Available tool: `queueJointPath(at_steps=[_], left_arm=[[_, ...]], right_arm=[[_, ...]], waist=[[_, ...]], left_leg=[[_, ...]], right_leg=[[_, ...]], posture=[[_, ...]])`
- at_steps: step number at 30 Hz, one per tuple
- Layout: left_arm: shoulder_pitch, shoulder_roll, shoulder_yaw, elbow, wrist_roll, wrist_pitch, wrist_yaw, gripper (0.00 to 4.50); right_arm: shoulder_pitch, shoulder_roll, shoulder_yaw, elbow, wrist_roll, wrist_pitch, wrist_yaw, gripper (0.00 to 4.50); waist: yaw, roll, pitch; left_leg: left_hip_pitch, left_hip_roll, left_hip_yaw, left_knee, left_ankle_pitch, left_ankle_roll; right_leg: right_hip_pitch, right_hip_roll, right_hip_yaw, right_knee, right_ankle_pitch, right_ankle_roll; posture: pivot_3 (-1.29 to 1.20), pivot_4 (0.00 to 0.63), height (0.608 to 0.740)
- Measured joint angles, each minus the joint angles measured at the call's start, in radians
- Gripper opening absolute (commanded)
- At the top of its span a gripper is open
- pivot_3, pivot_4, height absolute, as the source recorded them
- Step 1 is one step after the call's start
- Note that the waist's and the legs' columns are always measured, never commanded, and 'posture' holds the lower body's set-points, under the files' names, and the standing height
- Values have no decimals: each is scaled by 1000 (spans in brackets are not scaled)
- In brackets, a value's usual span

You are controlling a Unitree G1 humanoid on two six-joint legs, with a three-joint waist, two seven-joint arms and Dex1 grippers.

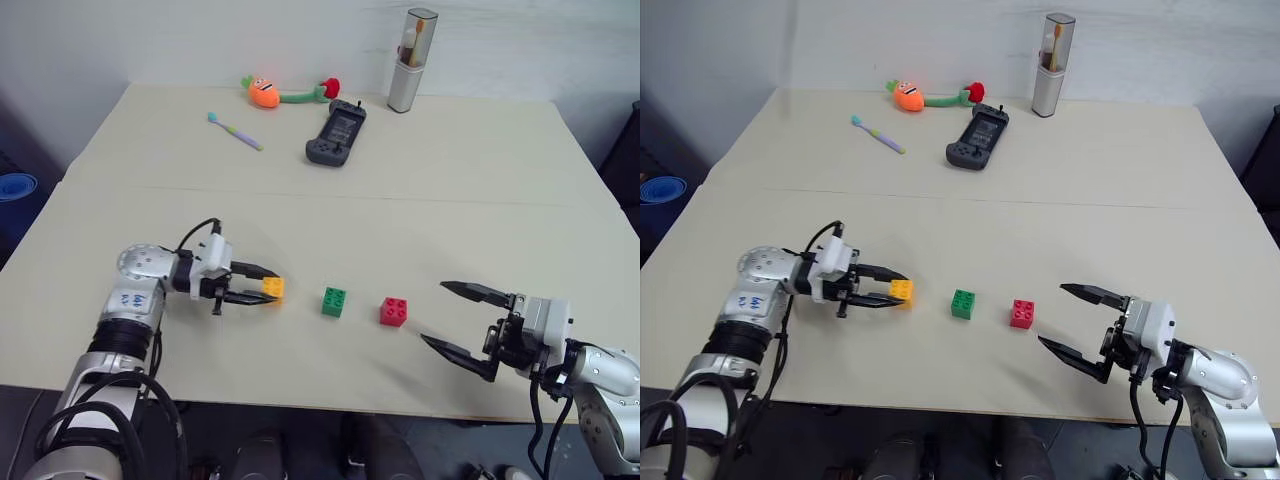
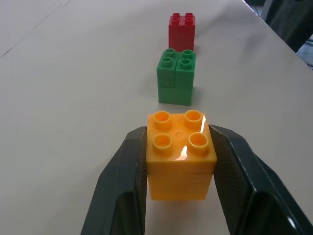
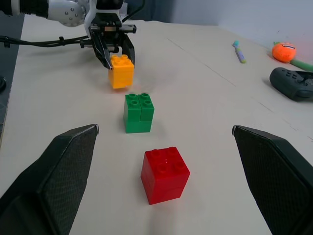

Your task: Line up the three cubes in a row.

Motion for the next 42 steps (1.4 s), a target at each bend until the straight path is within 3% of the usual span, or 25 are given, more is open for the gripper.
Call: queueJointPath(at_steps=[14,16,24,25,28,34,37,42], left_arm=[[-32,6,-24,81,11,-38,-1,1471],[-31,13,-24,81,11,-31,-1,2188],[5,50,-27,41,10,-14,0,4296],[7,66,-19,33,8,-14,0,4483],[25,133,22,-15,-8,-13,0,4483],[346,383,184,-215,-85,113,2,4483],[550,420,291,-338,-111,166,37,4483],[699,420,387,-413,-110,177,116,4483]], right_arm=[[24,0,-21,-34,1,6,-25,4500],[13,0,-21,-34,0,6,-25,4500],[4,-2,-21,-32,2,6,-12,4500],[6,-5,-21,-31,3,7,-7,4500],[14,-22,-30,-26,19,17,14,4500],[0,-196,-97,6,36,81,115,4500],[-67,-236,-92,99,-1,83,159,4500],[-126,-251,-72,231,-34,24,257,4500]], waist=[[-8,0,0],[-8,0,0],[-5,0,0],[-5,0,0],[-10,0,0],[-36,1,0],[-30,0,0],[-13,1,0]], left_leg=[[1,0,0,0,0,0],[1,0,0,0,0,0],[0,0,-1,0,0,0],[0,0,-1,0,0,0],[1,0,-1,-1,0,0],[2,2,-1,-3,-1,2],[3,1,-1,-3,-3,6],[2,1,-2,-3,-4,6]], right_leg=[[0,0,0,1,0,0],[0,0,0,1,0,0],[0,0,-1,0,0,0],[0,0,-1,0,0,0],[0,0,0,1,0,0],[0,0,1,0,0,-1],[1,-2,1,0,0,-1],[1,-3,-1,-1,0,-1]], posture=[[0,150,740],[0,150,740],[0,150,740],[0,150,740],[0,150,740],[0,150,740],[0,150,740],[0,150,740]])
